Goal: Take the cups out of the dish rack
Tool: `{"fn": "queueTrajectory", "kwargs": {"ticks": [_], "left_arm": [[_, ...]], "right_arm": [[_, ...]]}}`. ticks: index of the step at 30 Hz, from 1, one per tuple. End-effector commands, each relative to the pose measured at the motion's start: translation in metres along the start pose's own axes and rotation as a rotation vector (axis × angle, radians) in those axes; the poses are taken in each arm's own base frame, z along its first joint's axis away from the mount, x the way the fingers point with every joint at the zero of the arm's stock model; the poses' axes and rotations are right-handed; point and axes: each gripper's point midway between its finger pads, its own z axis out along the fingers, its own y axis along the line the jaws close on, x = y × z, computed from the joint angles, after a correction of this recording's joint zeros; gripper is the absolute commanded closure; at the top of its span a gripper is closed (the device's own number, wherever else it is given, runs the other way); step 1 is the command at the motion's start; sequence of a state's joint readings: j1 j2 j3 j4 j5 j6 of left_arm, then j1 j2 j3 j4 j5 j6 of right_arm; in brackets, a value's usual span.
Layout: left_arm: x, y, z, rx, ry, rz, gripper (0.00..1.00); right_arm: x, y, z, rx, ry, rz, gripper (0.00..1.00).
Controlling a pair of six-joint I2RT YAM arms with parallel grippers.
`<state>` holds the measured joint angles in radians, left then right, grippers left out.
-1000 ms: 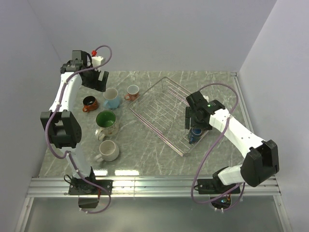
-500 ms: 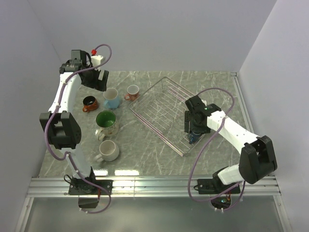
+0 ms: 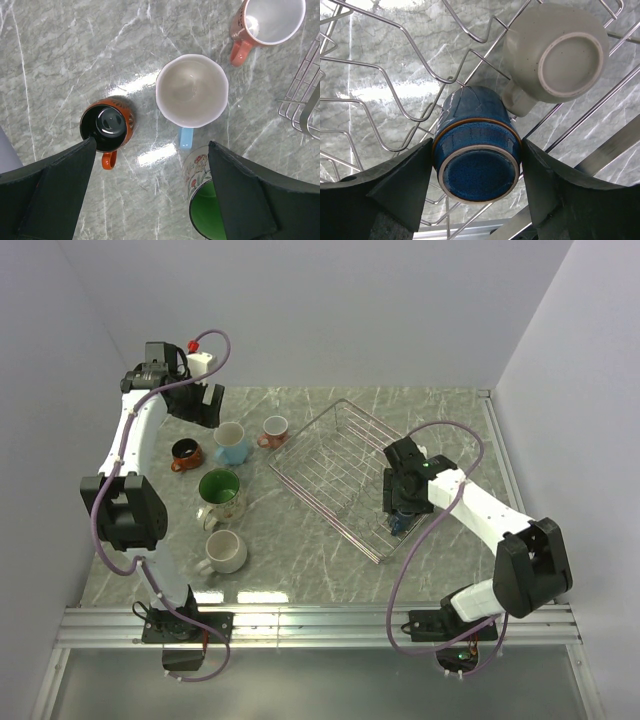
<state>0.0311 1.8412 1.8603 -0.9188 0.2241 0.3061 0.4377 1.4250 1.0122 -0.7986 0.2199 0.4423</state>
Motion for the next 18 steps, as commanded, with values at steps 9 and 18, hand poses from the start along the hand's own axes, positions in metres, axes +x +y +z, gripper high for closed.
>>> {"fn": "queueTrajectory", "kwargs": {"ticks": [9,18], "left_arm": [[-0.029,-0.007,-0.031,0.016,-0.107,0.036,0.01],[-0.037,-0.019,-0.035,0.052,-0.126,0.047,0.01]], "right_arm": [[-0.029,-0.012,-0.042,-0.015,-0.159,0.025,1.0],[-0.047,-0.02,-0.075,-0.019,-0.25,0.054,1.0]]}}
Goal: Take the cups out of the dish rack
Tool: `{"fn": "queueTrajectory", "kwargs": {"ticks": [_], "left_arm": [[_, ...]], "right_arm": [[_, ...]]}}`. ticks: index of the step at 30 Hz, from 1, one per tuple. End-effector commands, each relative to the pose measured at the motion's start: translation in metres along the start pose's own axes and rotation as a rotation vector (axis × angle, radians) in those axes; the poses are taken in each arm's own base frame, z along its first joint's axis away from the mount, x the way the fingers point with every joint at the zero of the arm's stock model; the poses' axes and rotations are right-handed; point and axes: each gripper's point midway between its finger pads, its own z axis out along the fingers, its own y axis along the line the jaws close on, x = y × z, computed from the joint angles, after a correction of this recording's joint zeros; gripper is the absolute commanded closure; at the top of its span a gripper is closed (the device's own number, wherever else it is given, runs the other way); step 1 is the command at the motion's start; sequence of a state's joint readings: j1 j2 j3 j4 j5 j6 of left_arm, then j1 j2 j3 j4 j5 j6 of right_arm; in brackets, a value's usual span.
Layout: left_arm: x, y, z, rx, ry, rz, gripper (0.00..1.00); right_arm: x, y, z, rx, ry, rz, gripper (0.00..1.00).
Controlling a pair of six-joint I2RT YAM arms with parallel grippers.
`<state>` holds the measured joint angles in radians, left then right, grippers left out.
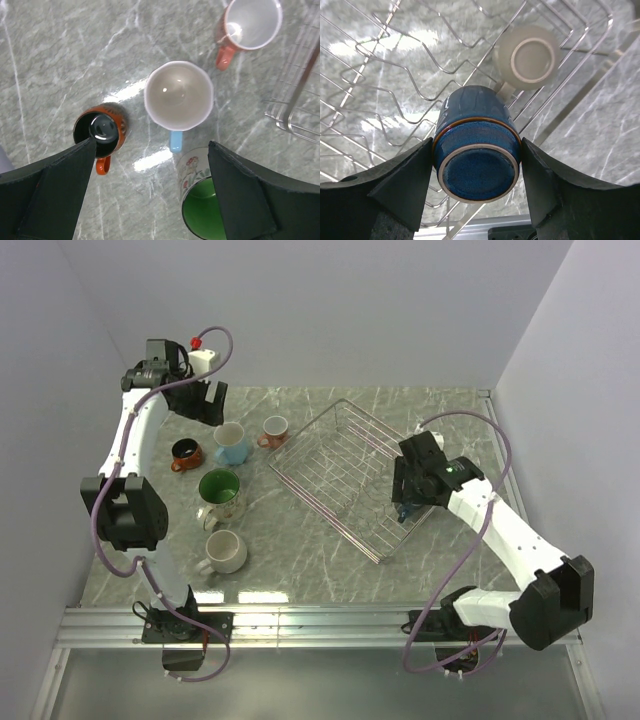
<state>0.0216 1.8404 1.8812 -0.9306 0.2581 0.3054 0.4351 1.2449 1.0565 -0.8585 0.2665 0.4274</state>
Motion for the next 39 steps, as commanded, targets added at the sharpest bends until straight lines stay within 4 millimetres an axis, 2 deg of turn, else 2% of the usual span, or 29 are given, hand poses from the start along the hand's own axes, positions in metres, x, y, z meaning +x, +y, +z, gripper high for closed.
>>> {"fn": "queueTrajectory", "kwargs": {"ticks": [1,6,9,10,12,13,14,15,17,18,20,21,23,24,26,27,28,29,30,32,36,39], "left_arm": [[-0.032,-0.014,-0.032,0.035,-0.115,0.04,0.01],[-0.049,-0.027,-0.042,0.096,-0.175,0.017,0.01],[-0.063,-0.04,-0.051,0.163,-0.228,-0.019,0.03],[-0.07,-0.044,-0.057,0.183,-0.25,-0.045,0.04],[-0.082,-0.056,-0.067,0.247,-0.295,-0.06,0.08],[-0.09,-0.063,-0.077,0.278,-0.322,-0.092,0.1],[-0.096,-0.068,-0.083,0.305,-0.342,-0.106,0.11],[-0.103,-0.08,-0.093,0.37,-0.371,-0.108,0.12],[-0.118,-0.094,-0.114,0.44,-0.412,-0.166,0.14],[-0.122,-0.105,-0.125,0.508,-0.429,-0.17,0.15],[-0.136,-0.118,-0.147,0.579,-0.478,-0.206,0.16],[-0.14,-0.127,-0.157,0.638,-0.482,-0.243,0.16],[-0.151,-0.148,-0.175,0.716,-0.521,-0.222,0.19],[-0.154,-0.16,-0.182,0.766,-0.51,-0.249,0.19],[-0.162,-0.178,-0.2,0.84,-0.546,-0.213,0.19],[-0.164,-0.191,-0.209,0.889,-0.534,-0.23,0.18],[-0.166,-0.198,-0.214,0.917,-0.54,-0.223,0.18],[-0.171,-0.204,-0.221,0.943,-0.571,-0.194,0.18],[-0.173,-0.215,-0.226,0.977,-0.575,-0.182,0.18],[-0.178,-0.228,-0.238,1.039,-0.579,-0.175,0.17],[-0.179,-0.251,-0.245,1.141,-0.54,-0.172,0.17],[-0.178,-0.26,-0.244,1.166,-0.529,-0.157,0.18]], "right_arm": [[-0.031,-0.007,-0.026,0.012,-0.1,0.025,1.0],[-0.056,-0.011,-0.058,-0.009,-0.217,0.069,1.0],[-0.079,-0.012,-0.087,-0.054,-0.336,0.113,1.0],[-0.096,-0.009,-0.104,-0.097,-0.425,0.137,1.0],[-0.116,-0.006,-0.125,-0.15,-0.534,0.165,1.0],[-0.139,-0.004,-0.149,-0.209,-0.656,0.21,1.0],[-0.149,-0.002,-0.161,-0.241,-0.718,0.23,1.0],[-0.173,0.004,-0.186,-0.312,-0.841,0.267,1.0],[-0.189,0.006,-0.214,-0.39,-0.969,0.308,1.0],[-0.206,0.01,-0.241,-0.469,-1.085,0.345,1.0],[-0.217,0.015,-0.26,-0.544,-1.177,0.369,1.0],[-0.227,0.016,-0.282,-0.608,-1.267,0.401,1.0],[-0.236,0.027,-0.296,-0.696,-1.324,0.404,1.0],[-0.243,0.029,-0.316,-0.764,-1.395,0.429,1.0],[-0.248,0.043,-0.323,-0.843,-1.423,0.432,1.0],[-0.25,0.045,-0.337,-0.903,-1.474,0.451,1.0],[-0.253,0.051,-0.336,-0.926,-1.482,0.451,1.0],[-0.251,0.06,-0.342,-0.972,-1.49,0.449,1.0],[-0.251,0.061,-0.354,-1.012,-1.547,0.458,1.0],[-0.249,0.08,-0.357,-1.068,-1.555,0.447,1.0],[-0.253,0.11,-0.367,-1.126,-1.583,0.4,1.0],[-0.257,0.122,-0.367,-1.155,-1.565,0.404,1.0]]}}
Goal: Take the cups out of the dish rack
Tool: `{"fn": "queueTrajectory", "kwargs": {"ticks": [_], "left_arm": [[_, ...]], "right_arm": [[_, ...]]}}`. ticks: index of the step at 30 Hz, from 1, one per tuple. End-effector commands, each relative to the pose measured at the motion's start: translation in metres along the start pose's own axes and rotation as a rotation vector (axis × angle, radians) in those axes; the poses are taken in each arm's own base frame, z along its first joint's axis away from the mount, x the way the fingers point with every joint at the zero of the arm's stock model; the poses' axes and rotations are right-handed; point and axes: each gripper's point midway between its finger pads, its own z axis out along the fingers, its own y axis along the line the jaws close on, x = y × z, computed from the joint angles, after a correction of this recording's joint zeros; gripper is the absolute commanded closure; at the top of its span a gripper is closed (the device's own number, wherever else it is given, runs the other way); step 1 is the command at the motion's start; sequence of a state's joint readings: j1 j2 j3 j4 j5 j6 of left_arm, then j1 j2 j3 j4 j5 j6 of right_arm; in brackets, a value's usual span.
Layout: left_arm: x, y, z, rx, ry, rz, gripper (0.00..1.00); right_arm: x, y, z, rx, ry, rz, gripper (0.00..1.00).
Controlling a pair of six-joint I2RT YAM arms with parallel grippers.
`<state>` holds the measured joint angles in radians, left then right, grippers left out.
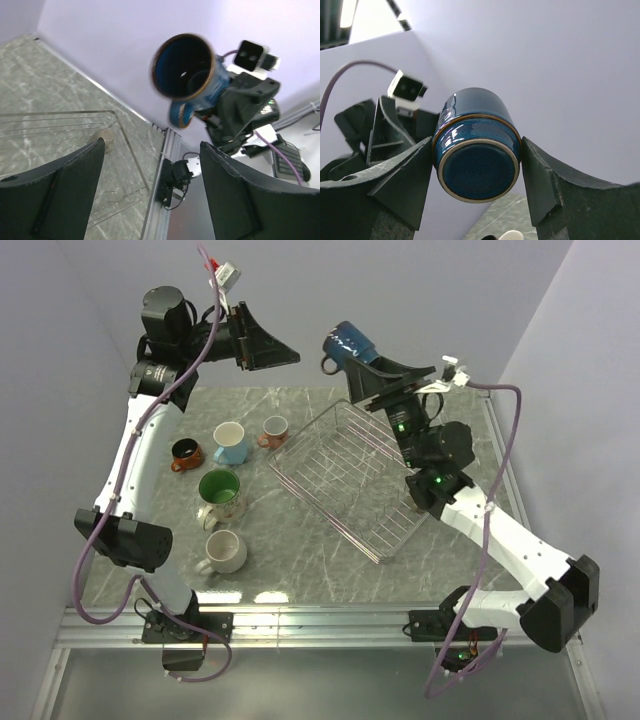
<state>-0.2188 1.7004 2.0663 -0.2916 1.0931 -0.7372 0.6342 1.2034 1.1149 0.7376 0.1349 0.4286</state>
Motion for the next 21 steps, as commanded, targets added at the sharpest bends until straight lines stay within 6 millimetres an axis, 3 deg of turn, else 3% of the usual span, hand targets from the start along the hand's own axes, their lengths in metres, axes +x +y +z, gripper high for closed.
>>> {"fn": "queueTrajectory", "kwargs": {"ticks": [1,6,9,13,21], "left_arm": [[-0.004,-0.027,0.003,0.093,0.007,0.029,0.19],[0.005,-0.039,0.009,0.133,0.037,0.06,0.22],[0.01,-0.033,0.012,0.119,0.046,0.036,0.23],[0.011,-0.032,0.014,0.125,0.045,0.014,0.23],[0.001,-0.054,0.017,0.203,0.047,0.052,0.32]], "right_arm": [[-0.07,0.046,0.011,-0.137,-0.223,0.045,1.0],[-0.058,0.044,0.018,-0.133,-0.2,0.079,1.0],[-0.052,0.048,0.022,-0.152,-0.185,0.1,1.0],[-0.046,0.052,0.027,-0.176,-0.169,0.118,1.0],[-0.035,0.052,0.031,-0.188,-0.137,0.106,1.0]]}}
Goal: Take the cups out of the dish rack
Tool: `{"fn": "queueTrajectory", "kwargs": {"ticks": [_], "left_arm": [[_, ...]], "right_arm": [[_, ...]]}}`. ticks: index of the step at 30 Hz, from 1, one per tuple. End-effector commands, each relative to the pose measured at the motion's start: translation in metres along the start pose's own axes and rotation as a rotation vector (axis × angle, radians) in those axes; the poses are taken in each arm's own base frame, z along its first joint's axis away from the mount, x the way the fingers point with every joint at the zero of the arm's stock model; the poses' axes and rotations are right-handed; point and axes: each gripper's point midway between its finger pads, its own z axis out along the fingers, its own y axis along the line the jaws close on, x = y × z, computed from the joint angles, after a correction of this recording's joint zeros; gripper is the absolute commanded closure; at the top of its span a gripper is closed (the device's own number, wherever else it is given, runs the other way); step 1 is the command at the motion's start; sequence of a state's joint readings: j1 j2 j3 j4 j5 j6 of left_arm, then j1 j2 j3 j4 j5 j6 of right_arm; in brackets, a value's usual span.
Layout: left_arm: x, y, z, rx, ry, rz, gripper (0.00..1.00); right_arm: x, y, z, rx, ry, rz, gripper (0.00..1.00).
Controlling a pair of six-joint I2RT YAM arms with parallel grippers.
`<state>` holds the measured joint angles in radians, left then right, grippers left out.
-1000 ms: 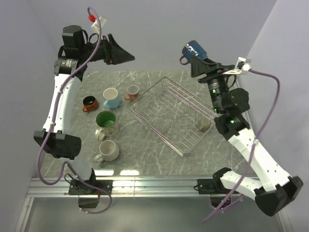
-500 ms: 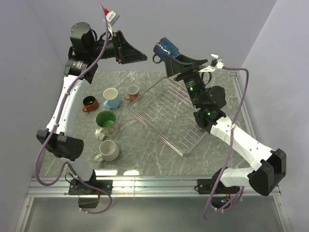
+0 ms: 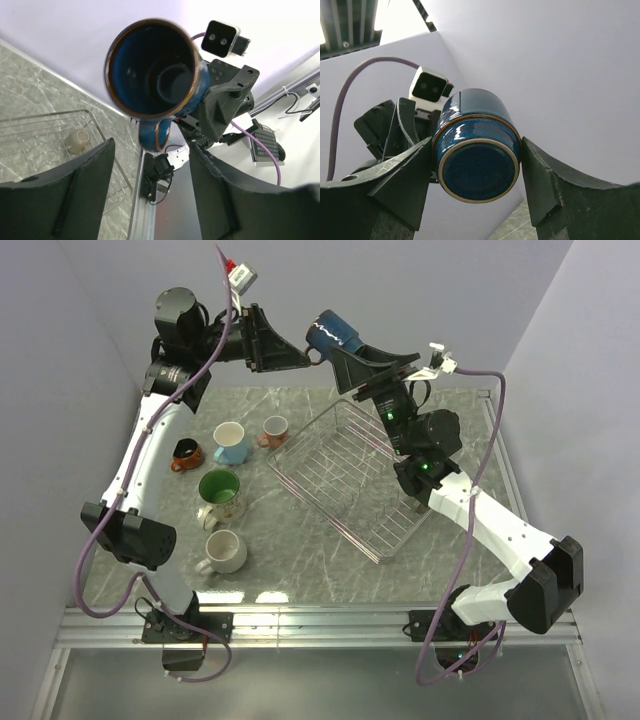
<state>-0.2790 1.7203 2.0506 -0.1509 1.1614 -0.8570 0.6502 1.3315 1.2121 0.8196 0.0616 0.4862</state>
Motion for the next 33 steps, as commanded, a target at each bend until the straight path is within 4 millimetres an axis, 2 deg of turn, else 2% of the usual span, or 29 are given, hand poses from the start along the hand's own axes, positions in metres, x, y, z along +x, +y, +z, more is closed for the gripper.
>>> {"fn": "queueTrajectory", "kwargs": {"ticks": [1,3,5,6,9,11,12,15,16,17,22,23,25,27,29,30,33], "left_arm": [[-0.008,-0.031,0.003,0.078,0.005,0.081,0.35],[-0.004,-0.029,0.007,0.084,0.014,0.064,0.37],[-0.003,-0.027,0.008,0.088,0.015,0.043,0.46],[0.0,-0.024,0.009,0.092,0.023,0.004,0.54],[-0.002,-0.024,0.01,0.104,0.018,0.006,0.58],[-0.003,-0.023,0.01,0.098,0.017,0.013,0.64],[-0.005,-0.024,0.01,0.096,0.012,0.02,0.73],[-0.004,-0.024,0.01,0.089,0.013,0.018,0.83],[-0.004,-0.023,0.01,0.087,0.015,0.019,0.94],[-0.002,-0.021,0.009,0.077,0.018,0.013,0.99],[0.0,-0.003,0.003,0.015,0.007,0.01,1.0],[0.0,0.003,0.0,-0.003,-0.001,0.021,1.0],[0.003,0.013,-0.004,-0.034,-0.003,0.014,1.0],[0.006,0.027,-0.01,-0.095,-0.01,0.041,1.0],[0.006,0.044,-0.014,-0.184,-0.034,0.108,1.0],[0.011,0.053,-0.016,-0.225,-0.031,0.106,1.0],[0.023,0.071,-0.021,-0.288,-0.033,0.117,1.0]], "right_arm": [[-0.047,0.033,0.008,-0.095,-0.13,0.026,1.0],[-0.046,0.034,0.01,-0.103,-0.128,0.032,1.0],[-0.046,0.038,0.012,-0.117,-0.122,0.031,1.0],[-0.04,0.037,0.014,-0.117,-0.099,0.029,1.0],[-0.034,0.036,0.014,-0.118,-0.081,0.031,1.0],[-0.032,0.035,0.012,-0.115,-0.073,0.033,1.0],[-0.029,0.033,0.011,-0.112,-0.068,0.035,1.0],[-0.02,0.033,0.008,-0.122,-0.042,0.045,1.0],[-0.017,0.031,0.007,-0.122,-0.035,0.046,1.0],[-0.011,0.029,0.005,-0.123,-0.016,0.047,1.0],[0.01,0.017,-0.007,-0.106,0.046,0.027,1.0],[0.021,0.013,-0.01,-0.114,0.093,0.017,1.0],[0.034,0.007,-0.013,-0.104,0.146,-0.001,0.81],[0.053,-0.004,-0.018,-0.082,0.216,-0.014,0.53],[0.069,-0.016,-0.024,-0.053,0.265,-0.02,0.46],[0.071,-0.022,-0.025,-0.032,0.265,-0.018,0.4],[0.085,-0.034,-0.031,-0.002,0.288,-0.005,0.34]]}}
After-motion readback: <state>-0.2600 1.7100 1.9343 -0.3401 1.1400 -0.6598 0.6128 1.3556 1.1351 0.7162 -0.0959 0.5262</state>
